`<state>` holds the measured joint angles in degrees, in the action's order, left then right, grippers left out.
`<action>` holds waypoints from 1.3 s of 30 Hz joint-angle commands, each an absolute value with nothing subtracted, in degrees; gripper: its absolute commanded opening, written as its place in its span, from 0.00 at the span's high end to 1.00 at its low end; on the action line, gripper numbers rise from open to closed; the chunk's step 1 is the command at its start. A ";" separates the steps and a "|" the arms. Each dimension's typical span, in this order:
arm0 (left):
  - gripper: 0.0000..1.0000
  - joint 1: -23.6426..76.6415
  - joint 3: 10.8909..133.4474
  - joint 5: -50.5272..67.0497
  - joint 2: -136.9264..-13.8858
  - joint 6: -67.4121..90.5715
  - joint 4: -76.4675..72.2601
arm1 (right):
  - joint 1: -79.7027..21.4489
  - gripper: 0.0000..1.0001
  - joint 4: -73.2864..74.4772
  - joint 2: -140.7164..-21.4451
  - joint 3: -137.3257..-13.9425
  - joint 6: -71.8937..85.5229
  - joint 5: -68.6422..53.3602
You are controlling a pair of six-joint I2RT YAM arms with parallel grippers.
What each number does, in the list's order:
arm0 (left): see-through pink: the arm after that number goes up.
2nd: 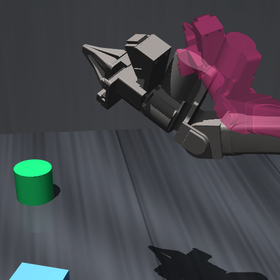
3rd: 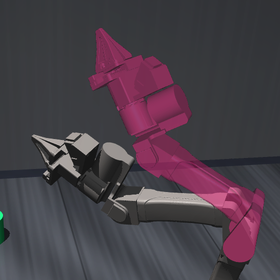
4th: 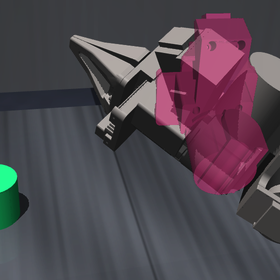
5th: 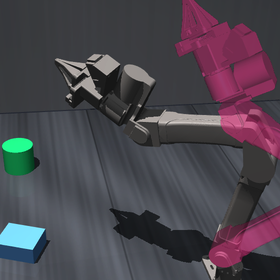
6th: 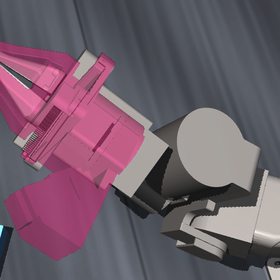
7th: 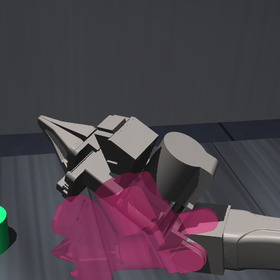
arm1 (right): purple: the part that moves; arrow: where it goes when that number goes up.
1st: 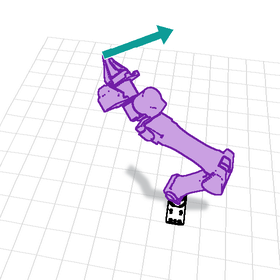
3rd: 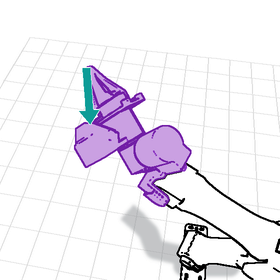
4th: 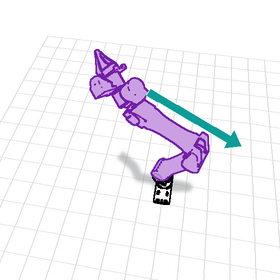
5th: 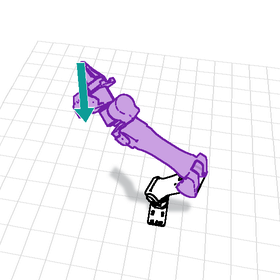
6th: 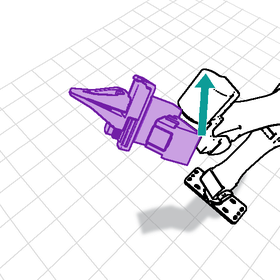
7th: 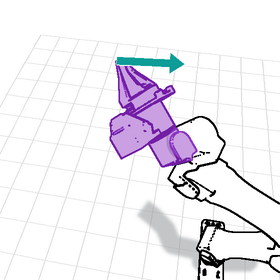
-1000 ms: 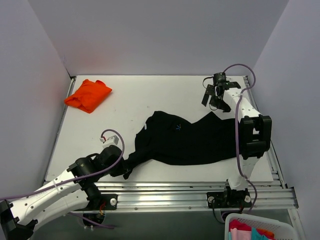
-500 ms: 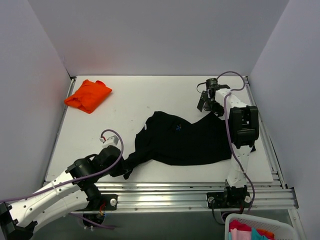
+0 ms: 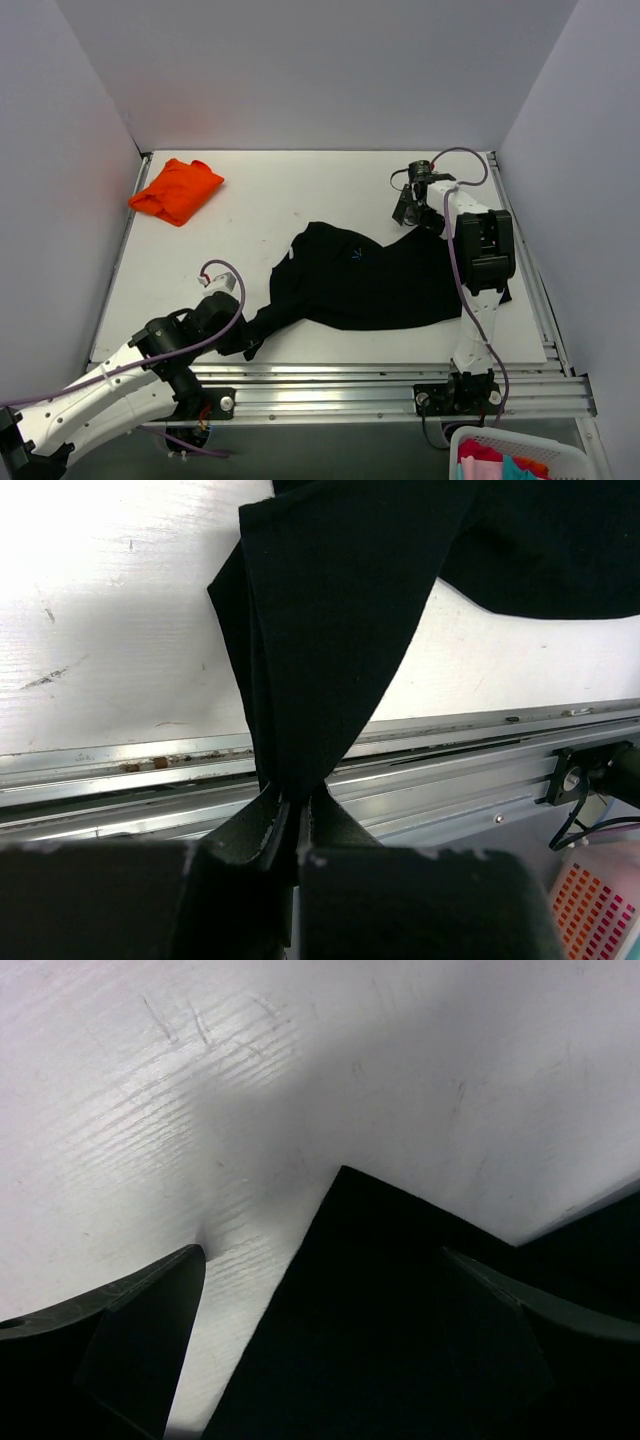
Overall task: Fold and stack the t-shirts
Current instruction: Flatten the tshirt out
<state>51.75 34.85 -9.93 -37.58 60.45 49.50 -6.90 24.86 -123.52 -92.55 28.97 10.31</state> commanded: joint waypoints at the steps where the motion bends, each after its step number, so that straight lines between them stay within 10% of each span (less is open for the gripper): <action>1: 0.98 51.50 37.27 -8.97 -38.05 59.06 49.40 | -6.59 0.11 25.67 -120.51 -89.49 30.58 13.62; 7: 0.98 51.50 37.27 -8.53 -38.32 58.97 49.31 | -6.06 0.26 22.95 -118.83 -84.56 30.67 13.80; 16: 0.98 51.42 38.14 -8.09 -38.85 59.15 50.10 | -5.36 1.00 20.22 -118.65 -80.33 31.11 13.80; 26: 0.98 51.42 43.23 -9.66 -42.00 56.79 51.24 | -3.43 1.00 21.43 -110.94 -78.31 29.01 13.89; 39: 0.98 49.48 95.33 -20.56 -64.59 36.66 56.86 | -2.11 1.00 38.84 -82.46 -97.64 24.69 6.24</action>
